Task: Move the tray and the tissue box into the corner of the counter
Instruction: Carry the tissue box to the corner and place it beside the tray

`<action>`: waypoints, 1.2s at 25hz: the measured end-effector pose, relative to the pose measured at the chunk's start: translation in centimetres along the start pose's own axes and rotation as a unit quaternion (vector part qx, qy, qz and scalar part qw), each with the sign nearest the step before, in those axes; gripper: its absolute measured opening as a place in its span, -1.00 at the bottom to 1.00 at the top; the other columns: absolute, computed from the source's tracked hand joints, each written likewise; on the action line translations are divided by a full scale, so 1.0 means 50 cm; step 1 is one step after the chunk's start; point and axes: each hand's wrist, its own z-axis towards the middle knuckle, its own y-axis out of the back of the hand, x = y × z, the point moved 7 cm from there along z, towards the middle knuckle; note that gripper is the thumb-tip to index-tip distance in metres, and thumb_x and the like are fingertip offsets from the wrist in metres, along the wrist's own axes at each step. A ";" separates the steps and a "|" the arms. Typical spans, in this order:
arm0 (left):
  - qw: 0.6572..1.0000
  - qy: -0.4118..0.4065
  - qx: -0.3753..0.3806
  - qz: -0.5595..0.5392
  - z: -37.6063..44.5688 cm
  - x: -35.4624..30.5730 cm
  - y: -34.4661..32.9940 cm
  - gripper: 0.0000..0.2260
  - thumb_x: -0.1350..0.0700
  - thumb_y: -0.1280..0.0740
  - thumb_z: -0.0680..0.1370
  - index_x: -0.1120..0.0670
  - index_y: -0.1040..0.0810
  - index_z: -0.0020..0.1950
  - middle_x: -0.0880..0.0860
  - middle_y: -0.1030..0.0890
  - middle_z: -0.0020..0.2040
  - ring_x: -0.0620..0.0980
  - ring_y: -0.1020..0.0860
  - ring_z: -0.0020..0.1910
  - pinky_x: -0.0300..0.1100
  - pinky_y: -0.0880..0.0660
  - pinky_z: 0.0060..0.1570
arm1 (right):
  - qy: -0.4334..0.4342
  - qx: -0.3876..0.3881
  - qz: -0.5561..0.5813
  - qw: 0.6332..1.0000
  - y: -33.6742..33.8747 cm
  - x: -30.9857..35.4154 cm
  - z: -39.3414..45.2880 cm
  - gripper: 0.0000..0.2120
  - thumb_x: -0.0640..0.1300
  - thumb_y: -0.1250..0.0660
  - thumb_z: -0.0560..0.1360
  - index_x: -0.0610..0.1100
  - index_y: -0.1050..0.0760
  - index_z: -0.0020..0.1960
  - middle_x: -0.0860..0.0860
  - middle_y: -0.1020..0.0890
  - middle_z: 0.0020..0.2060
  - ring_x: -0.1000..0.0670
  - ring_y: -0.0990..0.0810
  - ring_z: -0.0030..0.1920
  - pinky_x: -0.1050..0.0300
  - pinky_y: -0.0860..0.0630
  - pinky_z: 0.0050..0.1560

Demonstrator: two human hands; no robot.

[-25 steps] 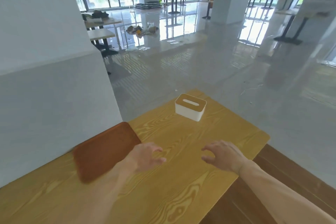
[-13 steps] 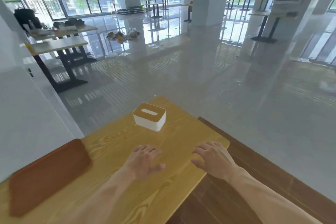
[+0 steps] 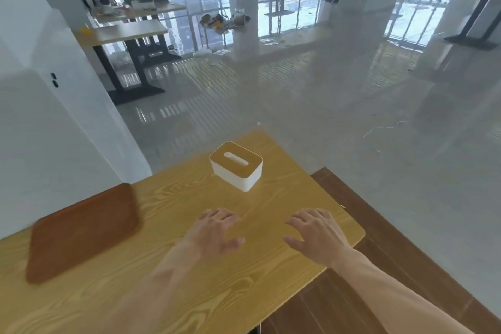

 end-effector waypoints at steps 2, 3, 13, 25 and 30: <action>1.000 0.019 0.005 0.001 0.034 0.039 0.003 -0.26 -0.43 0.01 0.44 -0.07 -0.33 0.50 -0.05 -0.35 0.49 -0.04 -0.21 0.49 -0.01 -0.08 0.46 | 0.003 0.004 0.001 1.000 -0.004 -0.003 0.056 -0.46 0.32 -0.10 0.60 0.09 -0.41 0.47 0.08 -0.49 0.45 -0.01 -0.35 0.50 -0.13 -0.19 0.52; 1.000 0.029 0.010 -0.002 0.051 0.059 0.006 -0.28 -0.42 -0.01 0.45 -0.08 -0.32 0.50 -0.05 -0.34 0.50 -0.03 -0.20 0.50 0.00 -0.07 0.47 | 0.003 0.004 0.001 1.000 -0.004 -0.004 0.082 -0.46 0.33 -0.10 0.60 0.09 -0.41 0.46 0.09 -0.49 0.45 -0.01 -0.36 0.49 -0.13 -0.20 0.51; 0.997 0.032 0.068 0.031 0.274 0.246 0.058 -0.33 -0.35 -0.18 0.53 -0.11 -0.16 0.57 -0.01 -0.22 0.58 0.02 -0.06 0.57 0.14 0.08 0.53 | -0.022 0.000 0.014 1.000 -0.007 -0.001 0.382 -0.40 0.35 -0.18 0.55 0.10 -0.33 0.51 0.06 -0.45 0.47 -0.03 -0.34 0.49 -0.09 -0.26 0.46; 0.973 -0.049 0.156 0.165 0.543 0.346 0.068 0.18 -0.36 -0.50 0.27 -0.24 0.35 0.54 -0.06 0.33 0.60 0.03 0.32 0.56 0.29 0.18 0.50 | -0.098 0.096 0.039 0.990 -0.106 0.013 0.595 0.05 0.52 -0.25 0.39 0.14 0.24 0.62 -0.11 0.13 0.66 -0.24 0.13 0.63 -0.36 -0.01 0.54; 0.969 -0.059 0.164 0.174 0.581 0.336 0.034 0.25 -0.26 -0.57 0.25 -0.21 0.38 0.54 -0.03 0.37 0.59 0.03 0.31 0.57 0.30 0.19 0.50 | -0.137 0.107 0.038 0.984 -0.131 0.006 0.619 0.15 0.54 -0.25 0.35 0.03 0.29 0.63 -0.16 0.15 0.65 -0.20 0.13 0.64 -0.39 0.02 0.54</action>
